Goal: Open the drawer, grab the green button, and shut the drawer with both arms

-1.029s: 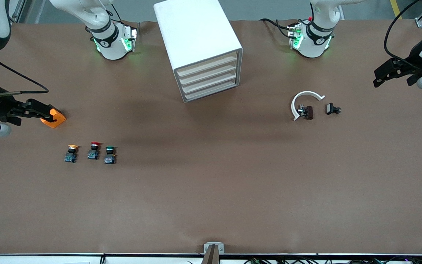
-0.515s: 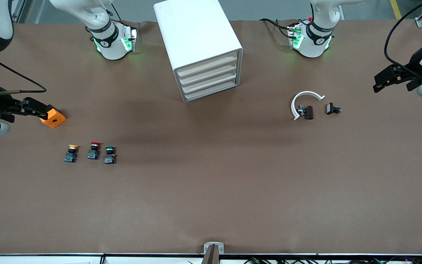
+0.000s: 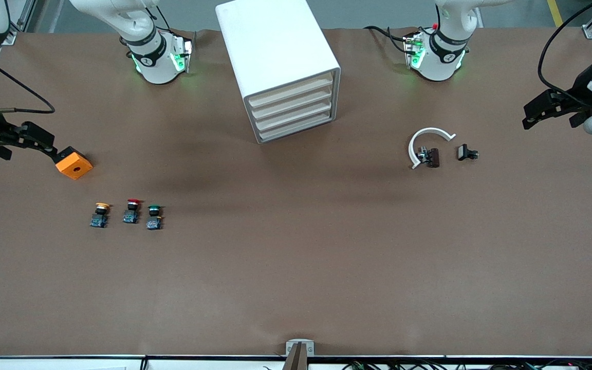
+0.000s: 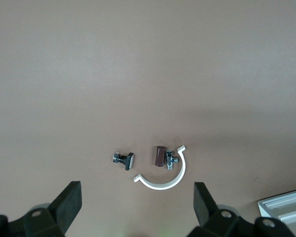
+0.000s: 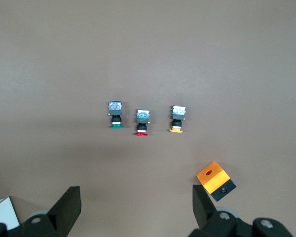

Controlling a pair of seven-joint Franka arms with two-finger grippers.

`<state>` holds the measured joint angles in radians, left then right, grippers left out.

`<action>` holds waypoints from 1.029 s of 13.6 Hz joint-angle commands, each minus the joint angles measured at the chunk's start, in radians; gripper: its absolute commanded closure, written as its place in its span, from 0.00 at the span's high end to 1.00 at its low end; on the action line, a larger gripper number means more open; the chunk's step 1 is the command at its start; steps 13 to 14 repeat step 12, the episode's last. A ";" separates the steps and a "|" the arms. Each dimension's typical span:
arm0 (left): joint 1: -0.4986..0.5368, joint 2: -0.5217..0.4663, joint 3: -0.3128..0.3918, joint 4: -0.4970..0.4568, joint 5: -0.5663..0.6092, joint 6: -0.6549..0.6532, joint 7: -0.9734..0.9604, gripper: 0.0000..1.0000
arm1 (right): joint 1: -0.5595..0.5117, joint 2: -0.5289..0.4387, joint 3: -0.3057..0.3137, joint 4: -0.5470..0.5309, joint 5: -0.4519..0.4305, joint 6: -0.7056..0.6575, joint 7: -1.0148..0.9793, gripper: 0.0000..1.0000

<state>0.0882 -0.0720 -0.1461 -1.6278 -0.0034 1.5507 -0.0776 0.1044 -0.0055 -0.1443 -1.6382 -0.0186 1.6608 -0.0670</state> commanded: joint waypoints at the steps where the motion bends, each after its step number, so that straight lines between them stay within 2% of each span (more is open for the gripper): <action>1: -0.001 0.038 -0.004 0.068 -0.012 -0.006 0.021 1.00 | -0.060 -0.021 0.009 0.000 -0.006 -0.015 -0.008 1.00; 4: -0.001 0.060 -0.004 0.102 -0.012 -0.009 0.019 1.00 | -0.080 -0.021 0.011 0.015 -0.006 -0.015 -0.008 1.00; 14: -0.011 0.067 -0.012 0.102 -0.004 -0.023 0.013 1.00 | -0.029 -0.019 0.019 0.034 -0.003 -0.035 -0.001 1.00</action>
